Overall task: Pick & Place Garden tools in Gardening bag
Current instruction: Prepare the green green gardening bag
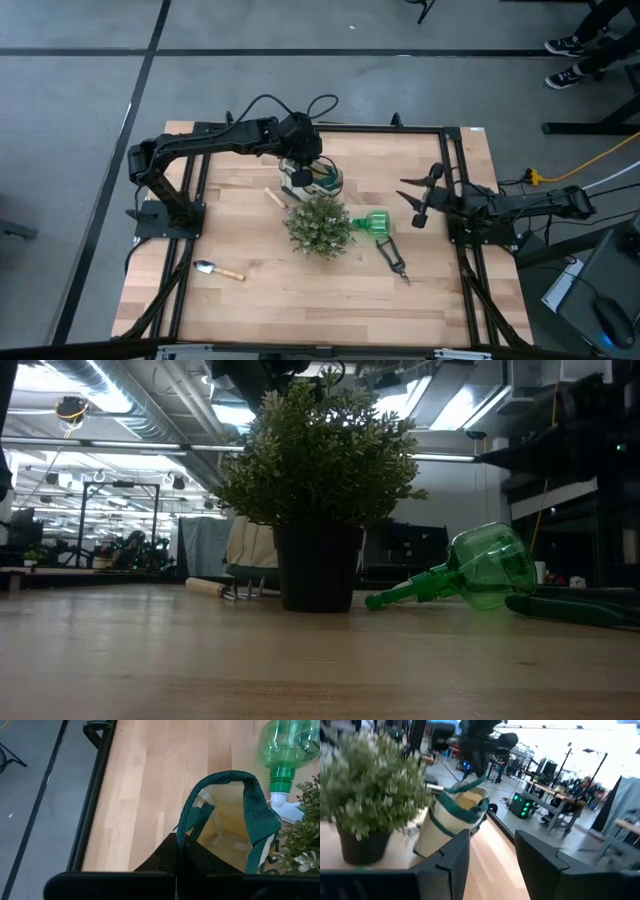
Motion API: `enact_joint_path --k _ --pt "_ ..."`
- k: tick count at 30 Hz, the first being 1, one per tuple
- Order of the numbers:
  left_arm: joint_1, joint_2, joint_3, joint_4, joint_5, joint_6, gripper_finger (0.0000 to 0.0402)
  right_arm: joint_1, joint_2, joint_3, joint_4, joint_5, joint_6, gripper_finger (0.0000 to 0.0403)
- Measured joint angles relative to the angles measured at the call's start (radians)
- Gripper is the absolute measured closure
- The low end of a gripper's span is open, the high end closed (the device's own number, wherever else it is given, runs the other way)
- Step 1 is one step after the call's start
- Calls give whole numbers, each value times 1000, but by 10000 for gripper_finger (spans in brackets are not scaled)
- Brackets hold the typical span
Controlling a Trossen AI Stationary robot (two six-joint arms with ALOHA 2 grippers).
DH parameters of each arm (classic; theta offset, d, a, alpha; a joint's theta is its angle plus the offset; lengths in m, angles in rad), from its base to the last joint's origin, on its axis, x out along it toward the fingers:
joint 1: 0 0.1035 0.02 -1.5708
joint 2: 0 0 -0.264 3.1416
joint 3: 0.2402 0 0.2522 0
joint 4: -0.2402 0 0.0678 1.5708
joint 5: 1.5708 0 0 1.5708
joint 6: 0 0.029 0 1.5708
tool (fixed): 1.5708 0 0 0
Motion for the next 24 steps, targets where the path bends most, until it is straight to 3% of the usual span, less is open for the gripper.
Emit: enact_joint_path --k 6,24 --pt "0 0 0 -2 1 -1 396 0 0 0 15 1 143 243" --pt "0 0 0 -3 5 23 393 0 0 0 5 1 144 243"
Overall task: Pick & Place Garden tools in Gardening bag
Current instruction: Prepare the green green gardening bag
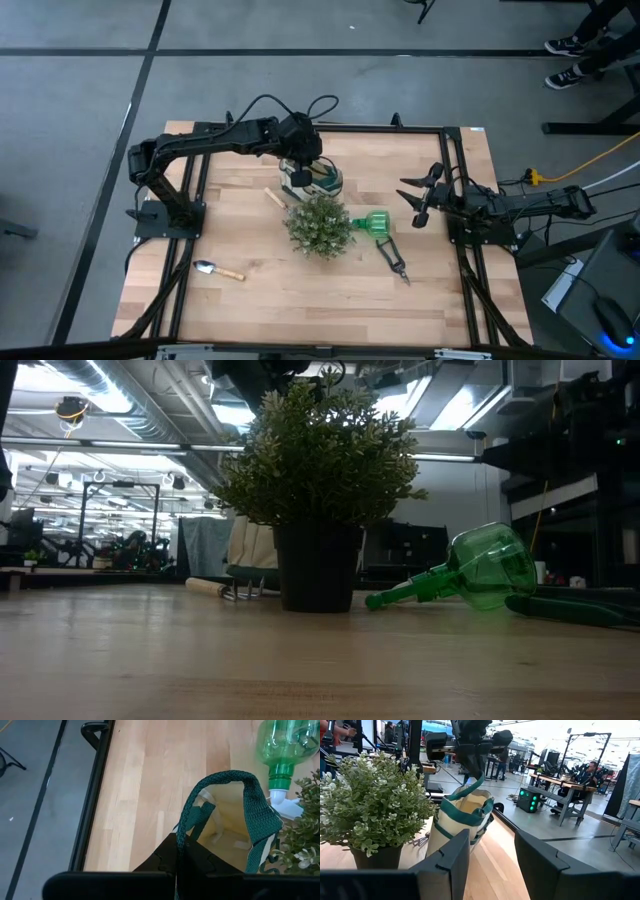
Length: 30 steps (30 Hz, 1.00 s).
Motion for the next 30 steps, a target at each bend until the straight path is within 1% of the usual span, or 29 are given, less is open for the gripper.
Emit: enact_joint_path --k 4,5,7,9,11,12,14,18,24,25,27,30 --pt "0 0 0 0 0 -6 397 -5 0 0 33 0 -11 243" --pt "0 0 0 0 0 -7 398 -5 0 0 49 -10 11 243" --pt "0 0 0 0 0 -8 396 -7 0 0 105 -45 129 243" --pt "0 0 0 2 0 -8 394 -18 6 1 138 -21 243 243" --pt "0 0 0 10 0 -8 393 -32 13 1 131 0 346 243" --pt "0 0 0 16 0 -8 394 -36 25 6 126 -5 362 243" --pt "0 0 0 30 0 -8 397 -47 57 31 86 -50 364 243" --pt "0 0 0 37 0 -8 397 -72 171 128 31 -89 382 243" --pt "0 0 0 39 1 -8 393 -139 417 308 -41 -91 474 243" --pt "0 0 0 42 1 -8 394 -154 461 340 -58 -105 488 243" --pt "0 0 0 48 1 -8 397 -189 546 405 -98 -154 523 243" --pt "0 0 0 55 -1 -8 397 -255 667 513 -208 -300 606 243"
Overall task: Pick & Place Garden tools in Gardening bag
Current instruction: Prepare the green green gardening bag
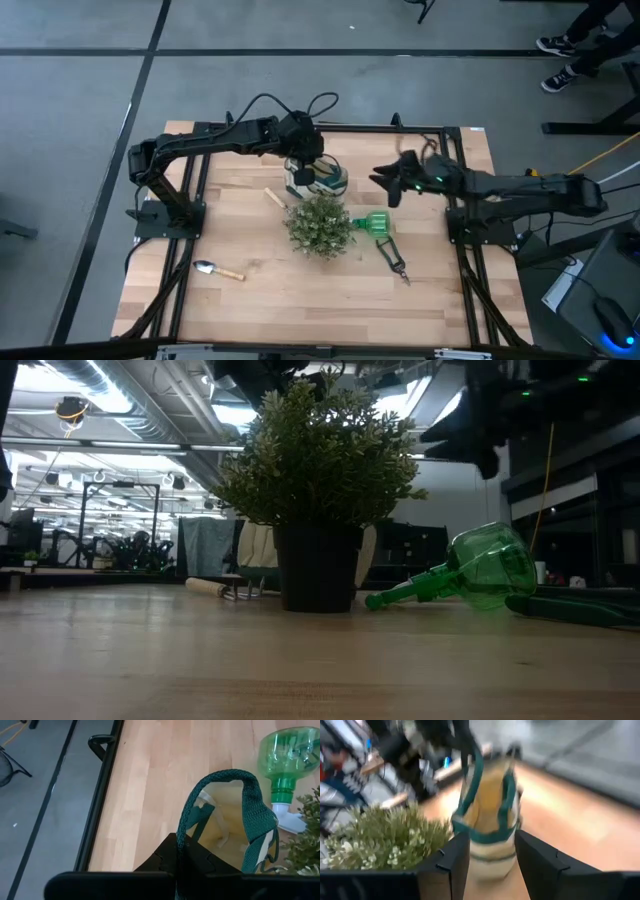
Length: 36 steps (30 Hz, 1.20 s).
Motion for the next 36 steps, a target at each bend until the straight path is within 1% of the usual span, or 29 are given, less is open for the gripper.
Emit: enact_joint_path --k 3,4,6,12,18,22,25,28,36 --pt "0 0 0 25 -2 -8 393 -68 113 101 -118 -154 22 243" --pt "0 0 0 37 -3 -17 392 -88 147 132 -143 -190 18 243" --pt "0 0 0 59 -9 -32 394 -125 210 186 -172 -229 -4 243" --pt "-13 0 0 100 -86 -50 395 -214 344 296 -183 -234 -91 243" --pt "-34 0 0 98 -110 -50 394 -260 407 343 -166 -233 -128 243" --pt "-50 0 0 96 -110 -50 398 -257 421 344 -116 -245 -128 243" --pt "-58 0 0 96 -110 -50 393 -240 427 345 -62 -277 -128 243" --pt "-63 0 0 95 -110 -50 389 -221 427 345 -12 -279 -135 243" --pt "-67 0 0 95 -109 -50 397 -180 427 345 -2 -278 -171 243"
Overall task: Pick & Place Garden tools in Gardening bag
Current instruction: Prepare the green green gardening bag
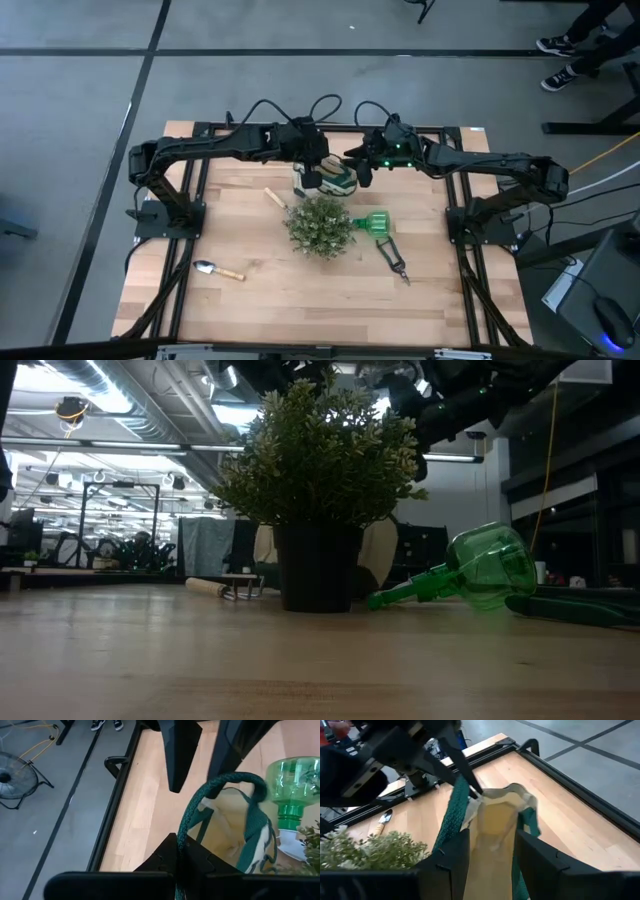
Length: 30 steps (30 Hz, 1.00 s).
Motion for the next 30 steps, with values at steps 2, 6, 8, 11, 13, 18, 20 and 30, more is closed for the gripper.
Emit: enact_joint_path --k 2,6,8,11,13,18,20,30 --pt "0 0 0 0 6 0 395 10 0 0 0 0 -2 243" --pt "0 0 0 0 38 0 377 28 0 0 0 0 -3 243" --pt "0 0 0 -6 57 0 365 36 0 0 0 0 -15 243" --pt "-3 0 0 -27 70 -2 344 48 0 0 -1 0 -37 243" --pt "-7 0 0 -45 85 -3 328 57 0 0 -2 0 -44 243" --pt "-20 -16 0 -83 106 -10 286 72 0 0 -2 0 -52 243" --pt "-22 -32 0 -95 103 -10 271 76 0 0 -1 0 -52 243" --pt "-25 -132 0 -136 75 -28 227 77 0 0 2 3 -69 243"
